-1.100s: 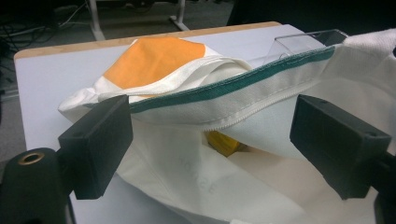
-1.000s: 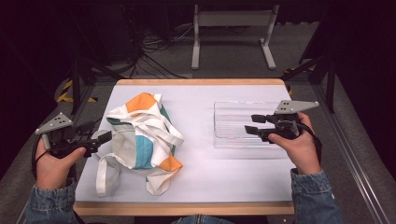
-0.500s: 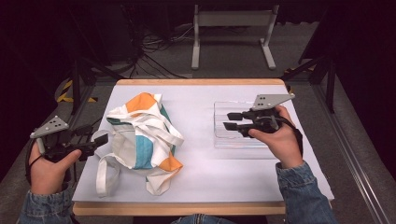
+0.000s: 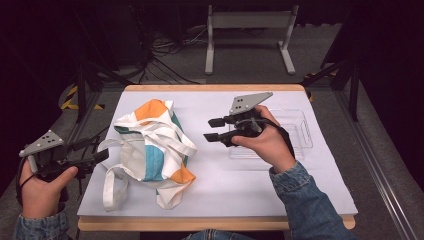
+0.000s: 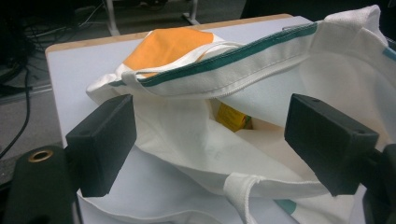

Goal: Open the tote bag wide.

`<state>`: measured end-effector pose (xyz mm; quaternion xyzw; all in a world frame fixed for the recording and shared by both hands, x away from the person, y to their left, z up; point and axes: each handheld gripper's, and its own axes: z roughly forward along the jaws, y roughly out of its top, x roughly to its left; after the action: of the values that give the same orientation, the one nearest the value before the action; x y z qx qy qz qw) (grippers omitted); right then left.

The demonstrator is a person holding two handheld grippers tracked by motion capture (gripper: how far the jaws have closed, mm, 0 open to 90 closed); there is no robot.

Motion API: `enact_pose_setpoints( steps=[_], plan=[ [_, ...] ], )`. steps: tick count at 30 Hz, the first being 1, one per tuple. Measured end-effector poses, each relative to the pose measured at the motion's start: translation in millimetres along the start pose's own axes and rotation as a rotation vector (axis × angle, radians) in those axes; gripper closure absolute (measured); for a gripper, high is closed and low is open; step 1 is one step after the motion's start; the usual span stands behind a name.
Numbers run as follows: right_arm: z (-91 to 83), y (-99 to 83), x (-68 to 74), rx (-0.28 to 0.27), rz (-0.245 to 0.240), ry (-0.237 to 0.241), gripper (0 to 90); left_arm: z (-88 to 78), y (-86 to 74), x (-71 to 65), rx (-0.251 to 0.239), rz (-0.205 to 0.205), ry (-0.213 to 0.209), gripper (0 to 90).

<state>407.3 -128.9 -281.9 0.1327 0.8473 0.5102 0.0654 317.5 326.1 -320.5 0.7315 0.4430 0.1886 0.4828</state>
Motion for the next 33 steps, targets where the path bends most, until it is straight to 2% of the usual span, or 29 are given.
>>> enact_pose_setpoints(
  steps=[6, 10, 18, 24, 27, 30, 33],
  plan=[
    [17.2, 11.8, 8.9, -0.011, 0.0, 0.034, 47.4, 3.5, 1.7, -1.1, 0.005, 0.002, -0.012, 17.4],
    [34.5, 18.0, 14.2, -0.023, 0.022, 0.066, 45.9, 5.8, 3.0, -1.8, 0.006, 0.005, -0.023, 17.4],
    [65.4, 22.9, 13.6, -0.014, 0.033, 0.098, 46.8, 10.6, 4.8, -1.8, 0.005, 0.01, -0.025, 16.7],
    [79.0, 30.9, 15.8, -0.012, 0.023, 0.11, 49.7, 13.6, 5.8, -1.6, 0.004, 0.007, -0.029, 16.8],
    [86.6, 34.0, 15.5, 0.01, 0.009, 0.126, 59.7, 13.8, 6.7, -1.3, -0.014, 0.004, -0.028, 17.9],
    [90.0, 33.3, 16.0, 0.038, -0.006, 0.127, 75.9, 14.0, 7.0, -0.3, -0.022, 0.007, -0.033, 17.9],
    [89.4, 33.7, 19.2, 0.035, -0.036, 0.122, 87.1, 15.0, 6.4, 0.5, -0.019, 0.001, -0.037, 17.9]
  ],
)
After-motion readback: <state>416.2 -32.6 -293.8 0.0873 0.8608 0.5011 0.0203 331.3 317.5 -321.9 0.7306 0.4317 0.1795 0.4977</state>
